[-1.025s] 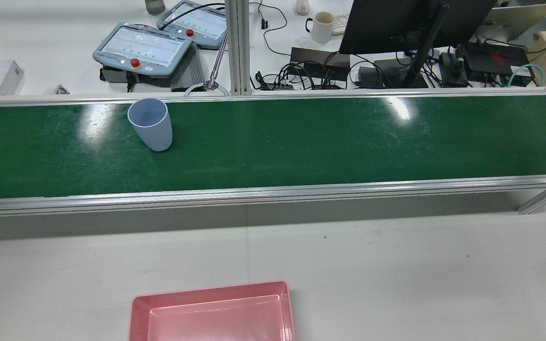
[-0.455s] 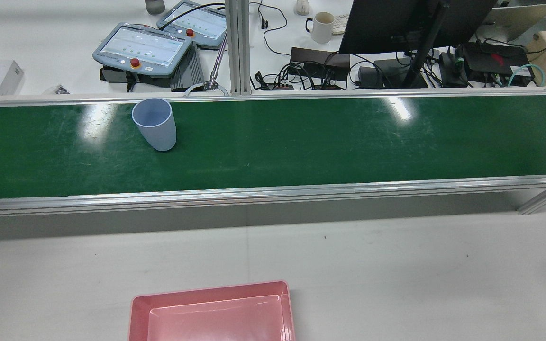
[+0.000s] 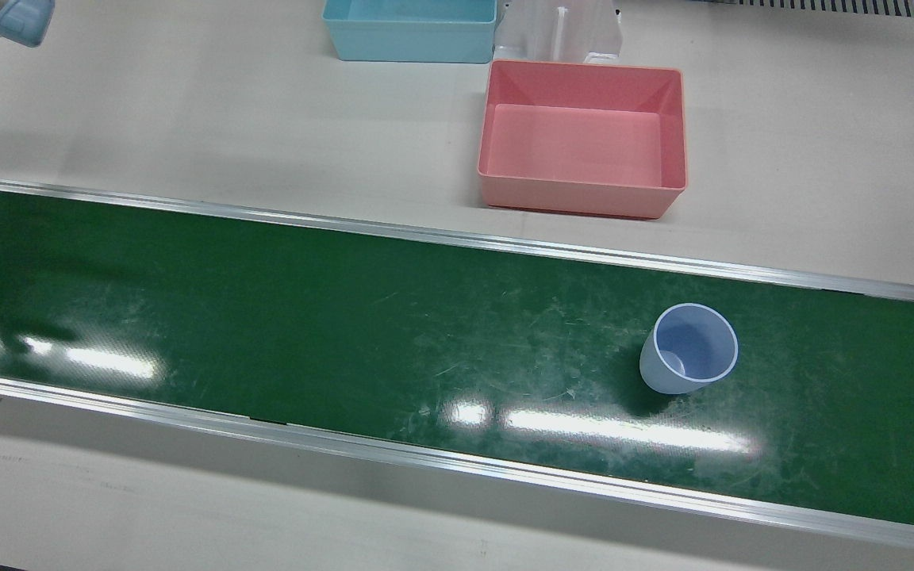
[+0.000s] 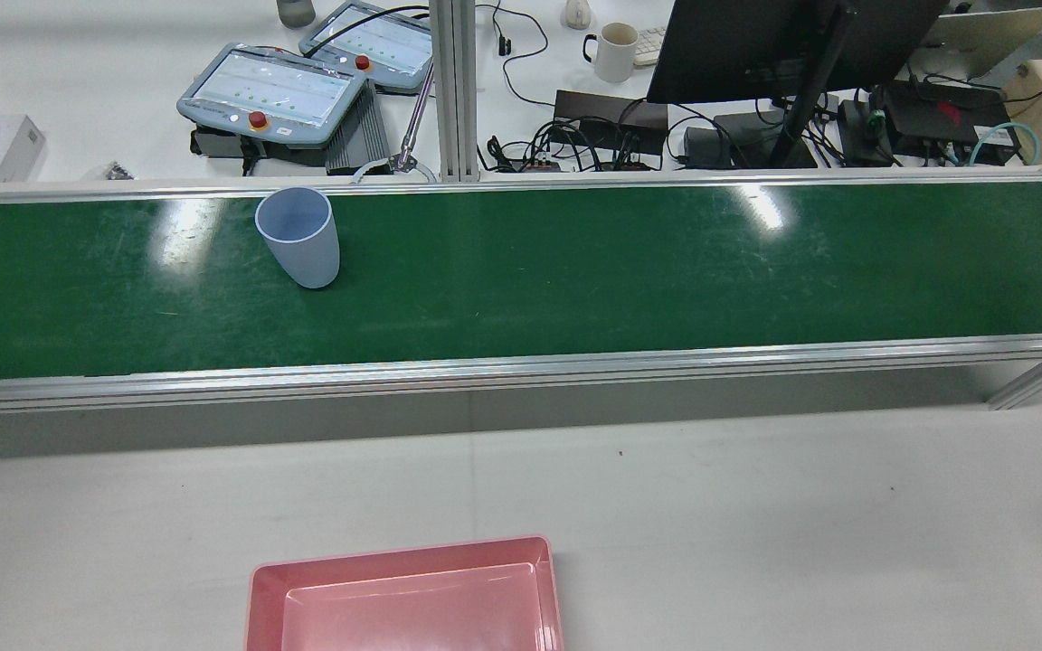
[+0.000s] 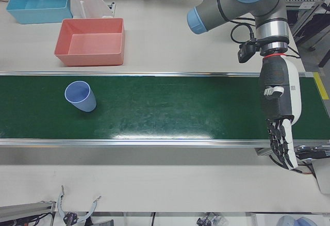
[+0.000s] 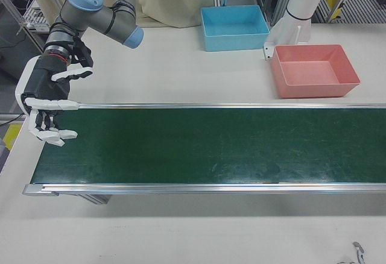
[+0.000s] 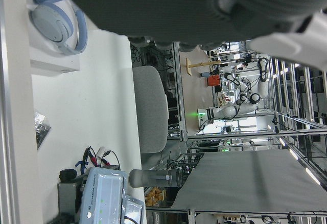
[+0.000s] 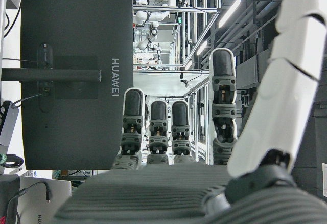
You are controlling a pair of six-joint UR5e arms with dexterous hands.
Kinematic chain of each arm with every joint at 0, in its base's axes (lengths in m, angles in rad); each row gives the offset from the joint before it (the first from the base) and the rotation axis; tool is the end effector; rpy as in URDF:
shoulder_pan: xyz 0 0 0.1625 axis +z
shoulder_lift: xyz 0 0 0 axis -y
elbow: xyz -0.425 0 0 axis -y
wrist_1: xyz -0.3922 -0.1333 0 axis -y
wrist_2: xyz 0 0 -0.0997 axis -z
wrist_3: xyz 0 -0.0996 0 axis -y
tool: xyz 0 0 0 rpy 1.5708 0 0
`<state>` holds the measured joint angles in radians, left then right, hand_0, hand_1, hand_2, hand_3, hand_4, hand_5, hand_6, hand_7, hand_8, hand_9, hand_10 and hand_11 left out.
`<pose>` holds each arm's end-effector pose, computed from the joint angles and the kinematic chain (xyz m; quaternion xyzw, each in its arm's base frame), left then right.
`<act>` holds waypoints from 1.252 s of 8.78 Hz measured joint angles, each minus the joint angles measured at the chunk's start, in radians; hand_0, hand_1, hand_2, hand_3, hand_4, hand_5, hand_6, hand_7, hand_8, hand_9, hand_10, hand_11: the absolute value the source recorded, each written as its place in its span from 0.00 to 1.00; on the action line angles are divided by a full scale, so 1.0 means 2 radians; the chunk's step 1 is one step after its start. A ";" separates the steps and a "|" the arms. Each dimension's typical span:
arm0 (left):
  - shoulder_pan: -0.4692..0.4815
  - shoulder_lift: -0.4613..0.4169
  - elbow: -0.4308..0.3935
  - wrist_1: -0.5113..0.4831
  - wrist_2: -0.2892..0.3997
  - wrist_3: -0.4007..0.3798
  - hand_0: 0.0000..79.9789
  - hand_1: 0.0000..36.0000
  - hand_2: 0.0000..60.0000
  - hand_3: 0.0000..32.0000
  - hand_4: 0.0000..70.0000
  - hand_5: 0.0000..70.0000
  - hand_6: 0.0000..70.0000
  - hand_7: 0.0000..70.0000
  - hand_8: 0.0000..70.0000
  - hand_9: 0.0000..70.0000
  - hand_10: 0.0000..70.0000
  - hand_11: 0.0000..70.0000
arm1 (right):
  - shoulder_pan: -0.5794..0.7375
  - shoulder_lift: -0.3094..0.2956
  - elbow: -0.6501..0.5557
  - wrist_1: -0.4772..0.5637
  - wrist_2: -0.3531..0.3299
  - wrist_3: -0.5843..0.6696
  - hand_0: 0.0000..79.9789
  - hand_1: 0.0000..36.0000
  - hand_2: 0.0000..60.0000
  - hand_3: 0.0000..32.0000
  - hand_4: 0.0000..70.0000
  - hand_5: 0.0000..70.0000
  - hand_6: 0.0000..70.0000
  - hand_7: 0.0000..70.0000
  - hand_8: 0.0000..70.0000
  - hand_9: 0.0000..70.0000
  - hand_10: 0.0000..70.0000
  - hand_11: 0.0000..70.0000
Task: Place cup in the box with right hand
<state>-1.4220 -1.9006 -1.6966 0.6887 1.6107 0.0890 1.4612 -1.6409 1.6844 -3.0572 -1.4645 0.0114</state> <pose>-0.0443 -0.5766 0.5120 -0.0342 0.6192 -0.7774 0.1053 0.0913 -0.4859 0.6557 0.0103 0.7505 -0.6607 0.0075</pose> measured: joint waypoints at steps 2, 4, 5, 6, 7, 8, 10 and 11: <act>0.000 0.000 -0.002 0.001 0.000 0.000 0.00 0.00 0.00 0.00 0.00 0.00 0.00 0.00 0.00 0.00 0.00 0.00 | 0.000 0.000 0.000 0.000 0.000 0.000 0.64 0.37 0.10 0.00 0.84 0.09 0.19 0.69 0.29 0.44 0.34 0.49; 0.000 0.000 -0.002 0.001 0.000 0.000 0.00 0.00 0.00 0.00 0.00 0.00 0.00 0.00 0.00 0.00 0.00 0.00 | -0.001 0.000 0.000 0.000 0.000 0.000 0.64 0.36 0.10 0.00 0.87 0.09 0.20 0.73 0.31 0.47 0.37 0.54; 0.000 0.000 -0.002 0.001 0.000 0.000 0.00 0.00 0.00 0.00 0.00 0.00 0.00 0.00 0.00 0.00 0.00 0.00 | -0.001 0.000 0.000 0.000 0.000 0.000 0.64 0.36 0.10 0.00 0.90 0.09 0.21 0.75 0.32 0.49 0.38 0.56; 0.000 0.000 -0.002 0.001 0.000 0.000 0.00 0.00 0.00 0.00 0.00 0.00 0.00 0.00 0.00 0.00 0.00 0.00 | -0.001 0.000 0.000 0.000 0.000 0.000 0.64 0.36 0.10 0.00 0.89 0.09 0.21 0.74 0.31 0.48 0.38 0.55; 0.000 0.000 -0.002 0.001 0.000 0.000 0.00 0.00 0.00 0.00 0.00 0.00 0.00 0.00 0.00 0.00 0.00 0.00 | 0.000 0.000 0.000 0.000 0.000 0.000 0.65 0.37 0.10 0.00 0.89 0.09 0.21 0.75 0.31 0.49 0.38 0.55; 0.000 0.000 -0.002 0.001 0.000 0.000 0.00 0.00 0.00 0.00 0.00 0.00 0.00 0.00 0.00 0.00 0.00 0.00 | 0.000 0.000 -0.001 0.000 0.000 0.000 0.65 0.37 0.10 0.00 0.89 0.09 0.20 0.74 0.31 0.48 0.38 0.55; 0.000 0.000 -0.002 0.001 0.000 0.000 0.00 0.00 0.00 0.00 0.00 0.00 0.00 0.00 0.00 0.00 0.00 0.00 | 0.000 0.000 -0.001 0.000 0.000 0.000 0.65 0.38 0.10 0.00 0.88 0.09 0.20 0.74 0.31 0.48 0.38 0.55; 0.000 0.000 -0.002 0.001 0.000 0.000 0.00 0.00 0.00 0.00 0.00 0.00 0.00 0.00 0.00 0.00 0.00 0.00 | 0.000 0.000 -0.001 0.000 0.000 0.000 0.65 0.38 0.09 0.00 0.88 0.10 0.20 0.73 0.31 0.48 0.38 0.55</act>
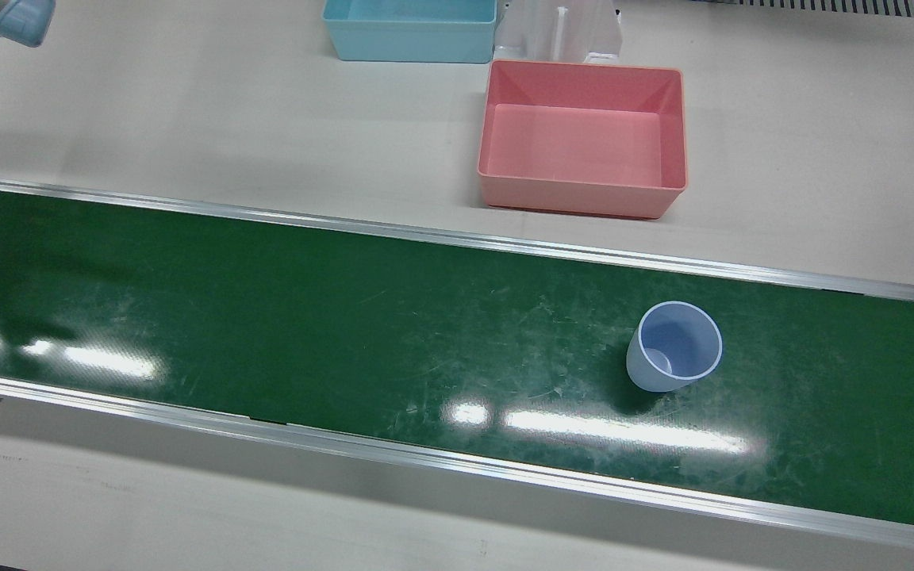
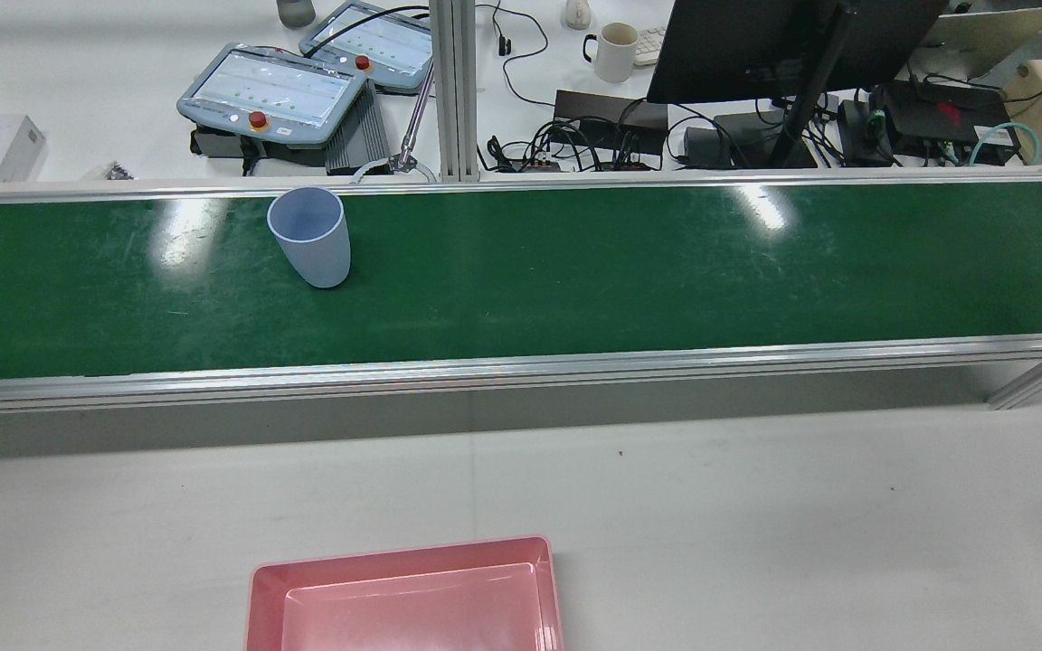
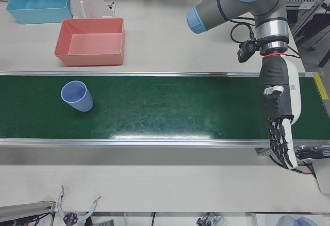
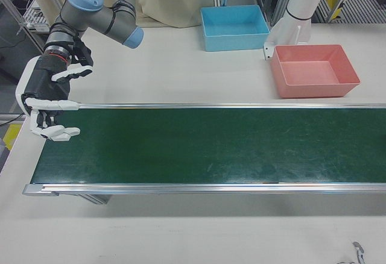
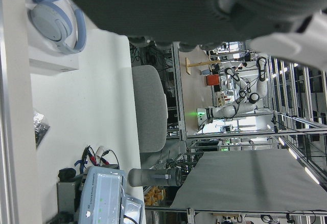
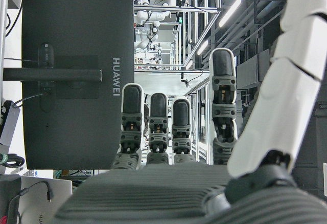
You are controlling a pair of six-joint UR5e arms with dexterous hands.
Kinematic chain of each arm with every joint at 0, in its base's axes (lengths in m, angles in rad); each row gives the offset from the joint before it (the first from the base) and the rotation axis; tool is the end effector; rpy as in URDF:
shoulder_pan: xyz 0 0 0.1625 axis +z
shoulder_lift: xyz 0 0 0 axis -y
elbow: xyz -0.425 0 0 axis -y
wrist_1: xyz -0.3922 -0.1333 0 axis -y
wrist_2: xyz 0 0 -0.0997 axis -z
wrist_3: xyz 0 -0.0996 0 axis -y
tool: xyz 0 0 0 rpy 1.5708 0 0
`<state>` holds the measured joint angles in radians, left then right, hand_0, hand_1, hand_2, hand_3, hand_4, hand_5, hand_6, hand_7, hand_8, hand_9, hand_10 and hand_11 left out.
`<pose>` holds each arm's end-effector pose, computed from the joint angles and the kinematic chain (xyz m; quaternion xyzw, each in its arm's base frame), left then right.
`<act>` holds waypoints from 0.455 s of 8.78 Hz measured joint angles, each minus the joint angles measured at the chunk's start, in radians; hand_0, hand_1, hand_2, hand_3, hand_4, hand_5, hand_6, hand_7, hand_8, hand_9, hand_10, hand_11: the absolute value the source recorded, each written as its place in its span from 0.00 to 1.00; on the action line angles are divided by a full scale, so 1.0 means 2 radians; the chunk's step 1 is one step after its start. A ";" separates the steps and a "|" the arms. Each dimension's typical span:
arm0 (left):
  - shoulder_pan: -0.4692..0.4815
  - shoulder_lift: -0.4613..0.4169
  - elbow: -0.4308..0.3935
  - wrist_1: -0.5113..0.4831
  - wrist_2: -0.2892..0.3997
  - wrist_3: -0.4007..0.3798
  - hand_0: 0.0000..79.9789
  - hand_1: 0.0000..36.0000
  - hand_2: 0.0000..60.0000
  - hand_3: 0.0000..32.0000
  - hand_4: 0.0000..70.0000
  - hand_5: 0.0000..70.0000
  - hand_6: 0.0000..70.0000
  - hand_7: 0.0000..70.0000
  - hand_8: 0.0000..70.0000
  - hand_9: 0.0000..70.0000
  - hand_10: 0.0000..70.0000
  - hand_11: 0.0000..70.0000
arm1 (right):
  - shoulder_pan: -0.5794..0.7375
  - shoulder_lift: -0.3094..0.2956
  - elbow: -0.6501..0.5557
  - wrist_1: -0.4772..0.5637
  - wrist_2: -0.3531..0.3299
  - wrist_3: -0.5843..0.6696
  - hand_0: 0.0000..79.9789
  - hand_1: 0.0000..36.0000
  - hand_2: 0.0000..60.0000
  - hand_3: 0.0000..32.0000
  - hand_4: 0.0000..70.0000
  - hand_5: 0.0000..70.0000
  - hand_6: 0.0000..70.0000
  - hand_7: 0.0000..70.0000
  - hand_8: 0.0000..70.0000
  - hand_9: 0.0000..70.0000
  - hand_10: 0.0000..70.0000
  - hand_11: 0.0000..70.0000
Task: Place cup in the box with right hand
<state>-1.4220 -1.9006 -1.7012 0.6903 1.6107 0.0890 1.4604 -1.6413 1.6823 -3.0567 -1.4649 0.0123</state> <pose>-0.0444 -0.5761 0.5102 -0.0342 0.6204 -0.7764 0.1052 0.0909 -0.4857 0.6568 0.0110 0.7499 -0.6615 0.0073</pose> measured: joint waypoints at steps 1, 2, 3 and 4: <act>0.000 0.000 0.000 0.000 0.000 0.000 0.00 0.00 0.00 0.00 0.00 0.00 0.00 0.00 0.00 0.00 0.00 0.00 | 0.000 0.000 0.000 0.000 0.000 0.000 0.65 0.38 0.09 0.00 0.87 0.10 0.20 0.72 0.31 0.48 0.38 0.55; 0.000 0.000 0.000 0.000 0.000 0.000 0.00 0.00 0.00 0.00 0.00 0.00 0.00 0.00 0.00 0.00 0.00 0.00 | 0.000 0.000 0.000 0.000 0.000 0.000 0.65 0.38 0.09 0.00 0.86 0.10 0.20 0.71 0.31 0.47 0.38 0.55; 0.000 0.000 0.000 0.000 0.000 0.000 0.00 0.00 0.00 0.00 0.00 0.00 0.00 0.00 0.00 0.00 0.00 0.00 | 0.000 0.000 -0.001 0.000 0.000 0.000 0.65 0.38 0.10 0.00 0.86 0.10 0.20 0.72 0.31 0.47 0.38 0.55; 0.000 0.000 0.000 0.000 0.000 0.000 0.00 0.00 0.00 0.00 0.00 0.00 0.00 0.00 0.00 0.00 0.00 0.00 | 0.000 0.000 -0.001 0.000 0.000 0.000 0.65 0.38 0.09 0.00 0.85 0.10 0.20 0.72 0.31 0.48 0.38 0.55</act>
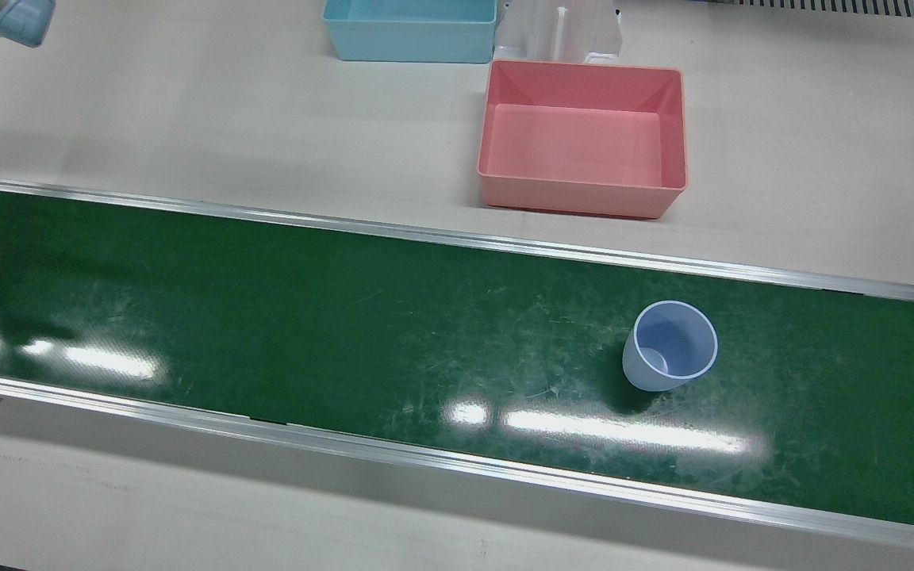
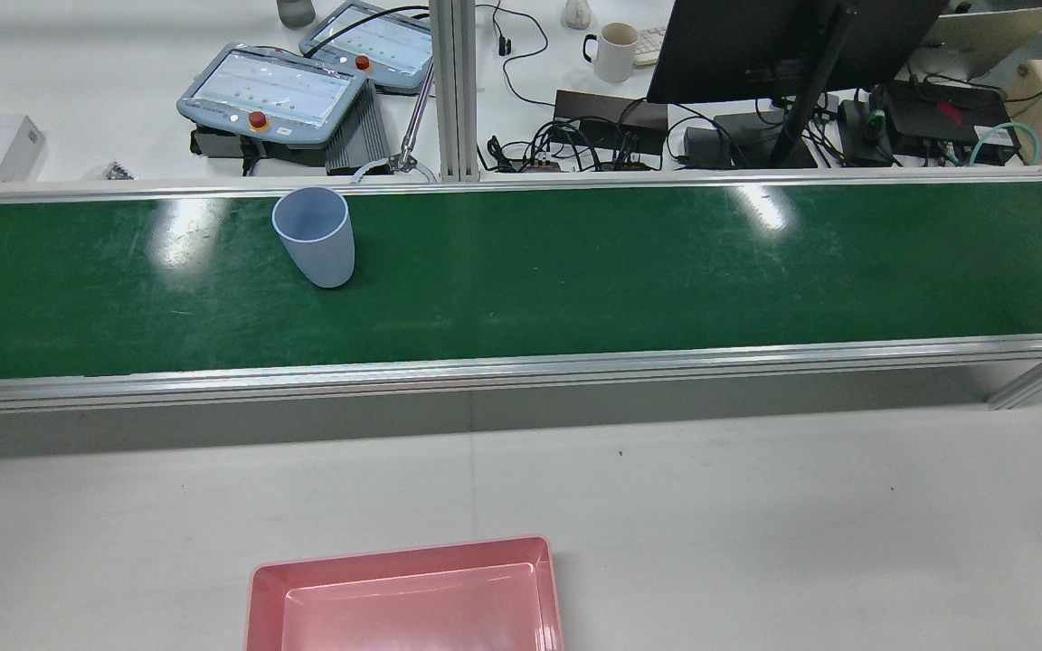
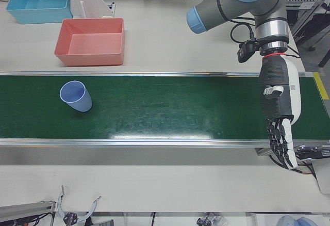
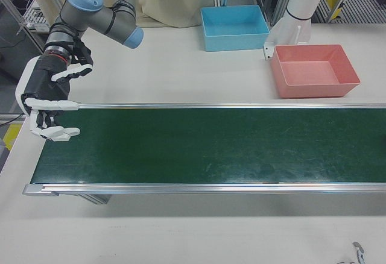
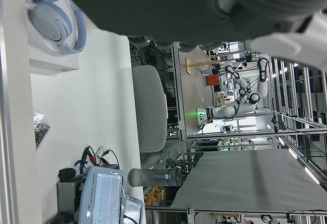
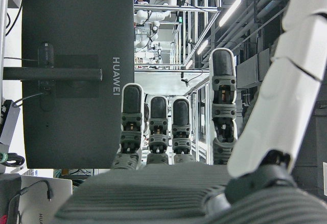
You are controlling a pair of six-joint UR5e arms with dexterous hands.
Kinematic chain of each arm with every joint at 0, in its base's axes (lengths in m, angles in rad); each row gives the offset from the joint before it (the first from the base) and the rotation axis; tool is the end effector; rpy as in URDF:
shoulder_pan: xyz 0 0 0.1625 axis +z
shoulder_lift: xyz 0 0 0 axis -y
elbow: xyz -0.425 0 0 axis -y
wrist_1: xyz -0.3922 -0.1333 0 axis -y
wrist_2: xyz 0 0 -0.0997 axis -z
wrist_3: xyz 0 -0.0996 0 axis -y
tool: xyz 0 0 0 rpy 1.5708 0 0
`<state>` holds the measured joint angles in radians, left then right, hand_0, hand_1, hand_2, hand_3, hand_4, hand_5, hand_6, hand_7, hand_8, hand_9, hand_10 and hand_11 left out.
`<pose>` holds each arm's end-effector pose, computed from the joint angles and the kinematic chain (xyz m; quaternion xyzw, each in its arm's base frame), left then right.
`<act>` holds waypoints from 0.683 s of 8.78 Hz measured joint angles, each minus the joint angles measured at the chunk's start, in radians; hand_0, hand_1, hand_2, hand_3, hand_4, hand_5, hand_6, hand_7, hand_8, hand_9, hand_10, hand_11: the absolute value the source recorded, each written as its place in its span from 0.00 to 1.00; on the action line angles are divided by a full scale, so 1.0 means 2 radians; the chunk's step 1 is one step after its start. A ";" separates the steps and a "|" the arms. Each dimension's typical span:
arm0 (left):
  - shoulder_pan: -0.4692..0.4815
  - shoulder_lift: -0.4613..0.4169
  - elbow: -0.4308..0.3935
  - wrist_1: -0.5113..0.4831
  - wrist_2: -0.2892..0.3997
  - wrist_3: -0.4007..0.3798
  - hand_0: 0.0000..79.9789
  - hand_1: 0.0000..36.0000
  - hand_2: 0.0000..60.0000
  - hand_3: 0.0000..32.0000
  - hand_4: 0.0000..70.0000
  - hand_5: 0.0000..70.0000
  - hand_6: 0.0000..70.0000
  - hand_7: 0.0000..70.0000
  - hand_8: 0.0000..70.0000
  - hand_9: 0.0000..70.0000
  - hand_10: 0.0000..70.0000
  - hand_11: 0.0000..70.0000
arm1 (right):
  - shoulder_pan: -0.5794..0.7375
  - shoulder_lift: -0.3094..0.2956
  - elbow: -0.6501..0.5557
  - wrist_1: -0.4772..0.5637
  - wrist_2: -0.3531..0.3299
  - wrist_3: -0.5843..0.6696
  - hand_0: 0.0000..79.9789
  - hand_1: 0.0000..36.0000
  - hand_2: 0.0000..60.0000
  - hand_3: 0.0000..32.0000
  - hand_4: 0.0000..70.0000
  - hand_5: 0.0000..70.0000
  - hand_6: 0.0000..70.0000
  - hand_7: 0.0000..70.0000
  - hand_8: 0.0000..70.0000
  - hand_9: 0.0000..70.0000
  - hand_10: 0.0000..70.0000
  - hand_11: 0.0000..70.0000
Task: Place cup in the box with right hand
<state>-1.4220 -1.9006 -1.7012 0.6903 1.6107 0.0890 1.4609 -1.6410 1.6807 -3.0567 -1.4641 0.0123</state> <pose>-0.0444 -0.5761 0.5102 -0.0342 0.6204 -0.7764 0.1052 0.0912 -0.4857 0.6575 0.0105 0.7494 -0.6619 0.0077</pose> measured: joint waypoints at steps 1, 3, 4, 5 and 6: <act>0.000 0.000 0.000 0.000 0.000 0.000 0.00 0.00 0.00 0.00 0.00 0.00 0.00 0.00 0.00 0.00 0.00 0.00 | 0.000 0.000 0.000 0.000 0.000 0.000 0.65 0.38 0.09 0.00 0.86 0.10 0.20 0.71 0.31 0.47 0.38 0.55; 0.000 0.000 0.000 0.000 0.000 0.000 0.00 0.00 0.00 0.00 0.00 0.00 0.00 0.00 0.00 0.00 0.00 0.00 | 0.000 0.000 0.000 0.000 0.000 0.000 0.65 0.38 0.10 0.00 0.86 0.10 0.20 0.72 0.31 0.48 0.38 0.56; 0.000 0.000 0.000 0.000 0.000 0.000 0.00 0.00 0.00 0.00 0.00 0.00 0.00 0.00 0.00 0.00 0.00 0.00 | 0.000 0.000 0.000 0.000 0.000 0.000 0.65 0.38 0.09 0.00 0.87 0.10 0.20 0.72 0.31 0.48 0.38 0.55; 0.000 0.000 0.000 0.000 0.000 0.000 0.00 0.00 0.00 0.00 0.00 0.00 0.00 0.00 0.00 0.00 0.00 0.00 | 0.000 0.000 -0.001 0.000 0.000 0.000 0.65 0.38 0.09 0.00 0.86 0.10 0.20 0.71 0.31 0.48 0.38 0.56; 0.000 0.000 0.000 0.000 0.000 0.000 0.00 0.00 0.00 0.00 0.00 0.00 0.00 0.00 0.00 0.00 0.00 0.00 | 0.000 0.000 -0.001 0.000 0.000 0.000 0.65 0.38 0.09 0.00 0.87 0.10 0.20 0.72 0.31 0.48 0.38 0.55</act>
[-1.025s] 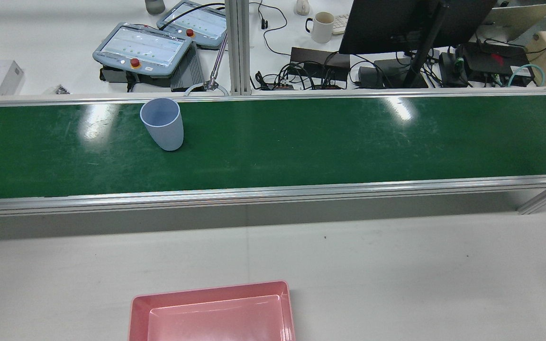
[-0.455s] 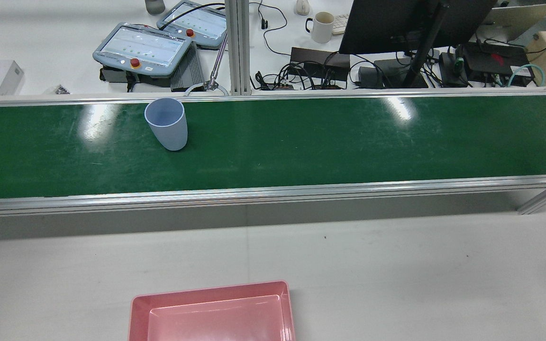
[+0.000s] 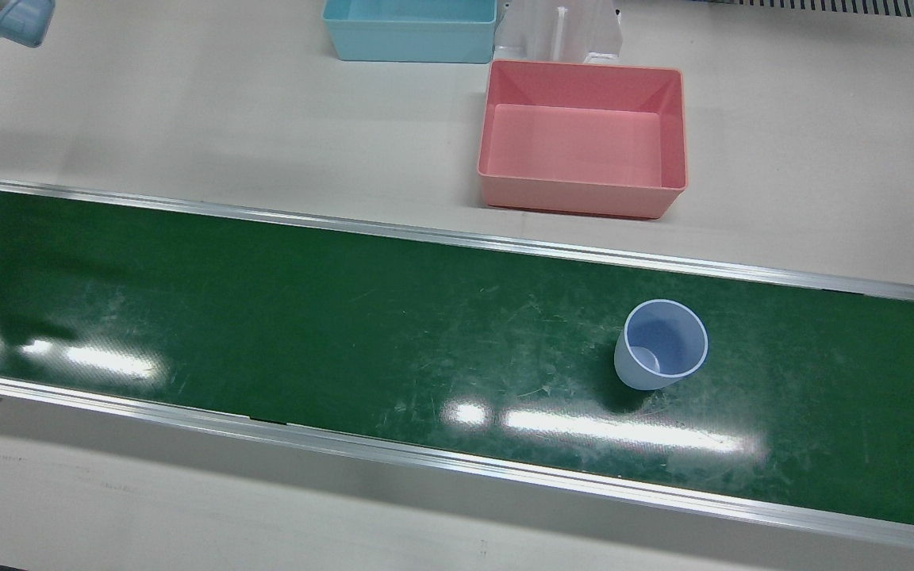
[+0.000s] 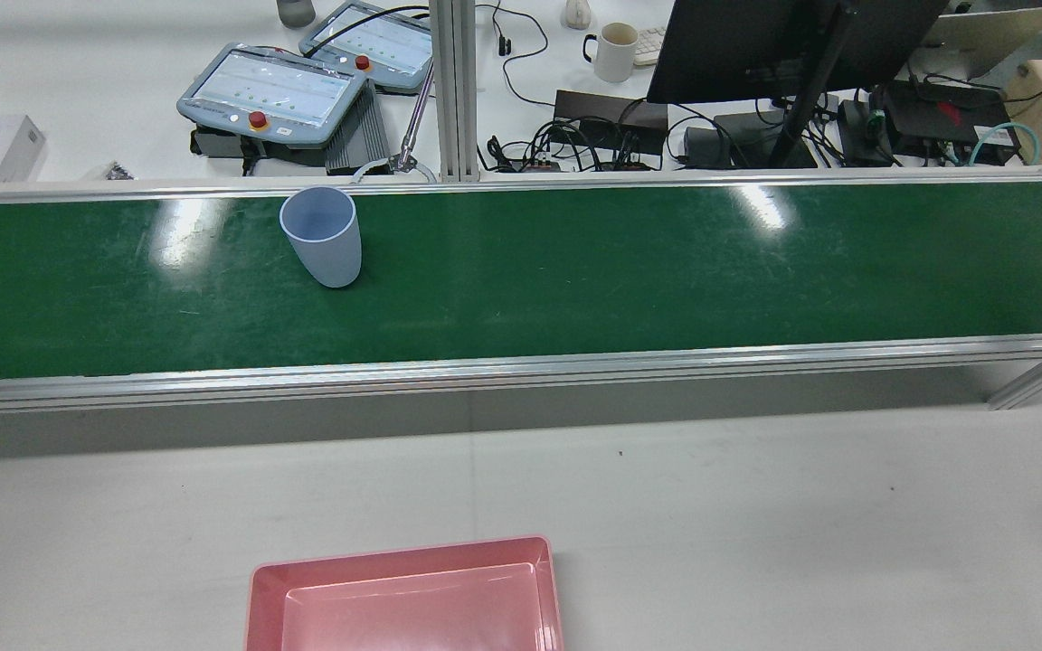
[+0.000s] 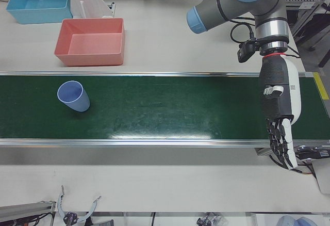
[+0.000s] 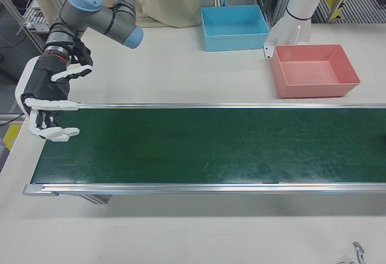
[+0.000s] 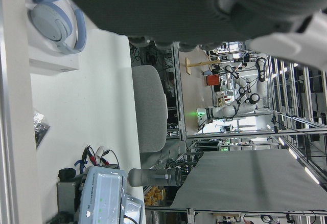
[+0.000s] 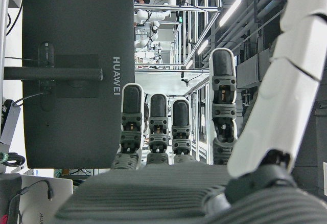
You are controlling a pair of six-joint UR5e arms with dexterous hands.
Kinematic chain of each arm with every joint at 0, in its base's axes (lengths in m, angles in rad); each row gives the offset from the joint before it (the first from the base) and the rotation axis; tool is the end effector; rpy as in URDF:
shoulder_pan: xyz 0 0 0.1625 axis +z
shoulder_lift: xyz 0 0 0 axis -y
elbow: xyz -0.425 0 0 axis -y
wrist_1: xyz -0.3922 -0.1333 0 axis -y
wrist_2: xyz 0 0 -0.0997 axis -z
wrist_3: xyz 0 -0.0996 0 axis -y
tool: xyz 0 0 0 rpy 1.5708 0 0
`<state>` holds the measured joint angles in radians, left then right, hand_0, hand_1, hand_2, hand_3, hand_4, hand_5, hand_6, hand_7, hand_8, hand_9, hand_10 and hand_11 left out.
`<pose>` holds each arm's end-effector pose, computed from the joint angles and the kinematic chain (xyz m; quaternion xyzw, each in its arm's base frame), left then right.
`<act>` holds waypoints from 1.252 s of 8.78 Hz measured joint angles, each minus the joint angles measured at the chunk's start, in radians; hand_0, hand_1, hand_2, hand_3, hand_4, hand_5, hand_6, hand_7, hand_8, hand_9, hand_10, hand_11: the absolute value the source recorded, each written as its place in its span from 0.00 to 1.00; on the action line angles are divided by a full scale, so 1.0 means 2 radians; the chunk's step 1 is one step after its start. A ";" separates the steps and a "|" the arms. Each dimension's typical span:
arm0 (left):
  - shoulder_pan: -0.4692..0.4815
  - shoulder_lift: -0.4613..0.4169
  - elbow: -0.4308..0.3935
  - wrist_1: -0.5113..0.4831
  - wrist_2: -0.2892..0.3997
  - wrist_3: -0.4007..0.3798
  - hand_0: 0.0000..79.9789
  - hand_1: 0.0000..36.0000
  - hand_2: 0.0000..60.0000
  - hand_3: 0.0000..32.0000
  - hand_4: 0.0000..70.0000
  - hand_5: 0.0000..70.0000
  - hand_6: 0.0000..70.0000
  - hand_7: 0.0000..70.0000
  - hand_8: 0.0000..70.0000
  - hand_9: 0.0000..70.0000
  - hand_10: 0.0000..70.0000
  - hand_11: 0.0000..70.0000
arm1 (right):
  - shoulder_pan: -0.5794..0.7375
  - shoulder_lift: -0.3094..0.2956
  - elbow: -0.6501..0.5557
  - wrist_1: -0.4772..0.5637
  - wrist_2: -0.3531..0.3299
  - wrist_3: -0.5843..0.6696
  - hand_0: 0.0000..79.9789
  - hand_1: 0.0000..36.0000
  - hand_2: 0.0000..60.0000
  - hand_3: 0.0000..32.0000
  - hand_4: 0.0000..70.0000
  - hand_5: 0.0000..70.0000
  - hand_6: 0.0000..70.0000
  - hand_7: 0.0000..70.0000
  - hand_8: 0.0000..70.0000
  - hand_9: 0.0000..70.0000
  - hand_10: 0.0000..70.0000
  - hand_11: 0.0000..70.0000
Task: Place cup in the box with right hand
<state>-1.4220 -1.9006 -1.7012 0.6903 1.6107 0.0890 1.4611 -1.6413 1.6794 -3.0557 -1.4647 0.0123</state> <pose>-0.0444 -0.5761 0.5102 -0.0342 0.6204 -0.7764 0.1052 0.0912 -0.4855 0.6582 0.0106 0.7493 -0.6622 0.0075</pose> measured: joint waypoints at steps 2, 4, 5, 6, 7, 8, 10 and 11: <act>0.000 0.000 0.000 0.000 0.000 0.000 0.00 0.00 0.00 0.00 0.00 0.00 0.00 0.00 0.00 0.00 0.00 0.00 | 0.000 0.000 0.000 0.000 0.000 0.000 0.65 0.38 0.10 0.00 0.85 0.10 0.20 0.71 0.31 0.47 0.38 0.55; 0.000 0.000 0.000 0.000 0.000 0.000 0.00 0.00 0.00 0.00 0.00 0.00 0.00 0.00 0.00 0.00 0.00 0.00 | 0.000 0.000 0.000 0.000 0.000 0.000 0.65 0.39 0.10 0.00 0.86 0.10 0.20 0.72 0.31 0.48 0.38 0.55; 0.000 0.000 0.000 0.000 0.000 0.000 0.00 0.00 0.00 0.00 0.00 0.00 0.00 0.00 0.00 0.00 0.00 0.00 | 0.000 0.000 0.000 0.000 0.000 0.000 0.65 0.38 0.10 0.00 0.87 0.10 0.20 0.72 0.31 0.48 0.38 0.56; 0.000 0.000 0.000 0.000 0.000 0.000 0.00 0.00 0.00 0.00 0.00 0.00 0.00 0.00 0.00 0.00 0.00 0.00 | 0.000 0.000 0.000 0.000 0.000 0.000 0.65 0.39 0.10 0.00 0.88 0.10 0.20 0.73 0.32 0.49 0.39 0.56; 0.000 0.000 0.000 0.000 0.000 0.000 0.00 0.00 0.00 0.00 0.00 0.00 0.00 0.00 0.00 0.00 0.00 0.00 | 0.000 0.000 -0.001 0.000 0.000 0.000 0.65 0.39 0.10 0.00 0.88 0.10 0.20 0.73 0.31 0.49 0.38 0.56; 0.000 0.000 0.000 0.000 0.000 0.000 0.00 0.00 0.00 0.00 0.00 0.00 0.00 0.00 0.00 0.00 0.00 0.00 | 0.000 0.000 -0.001 0.000 0.000 0.000 0.65 0.39 0.10 0.00 0.87 0.10 0.20 0.74 0.32 0.49 0.38 0.56; 0.000 0.000 0.000 0.000 0.000 0.000 0.00 0.00 0.00 0.00 0.00 0.00 0.00 0.00 0.00 0.00 0.00 0.00 | -0.001 0.000 -0.001 0.000 0.000 0.000 0.65 0.39 0.10 0.00 0.87 0.10 0.20 0.73 0.32 0.49 0.39 0.57; 0.000 0.000 0.000 0.000 0.000 0.000 0.00 0.00 0.00 0.00 0.00 0.00 0.00 0.00 0.00 0.00 0.00 0.00 | -0.001 0.000 -0.002 0.000 0.000 0.000 0.65 0.38 0.10 0.00 0.86 0.10 0.20 0.73 0.32 0.48 0.39 0.57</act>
<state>-1.4220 -1.9006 -1.7012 0.6903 1.6107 0.0890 1.4598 -1.6408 1.6761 -3.0557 -1.4649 0.0113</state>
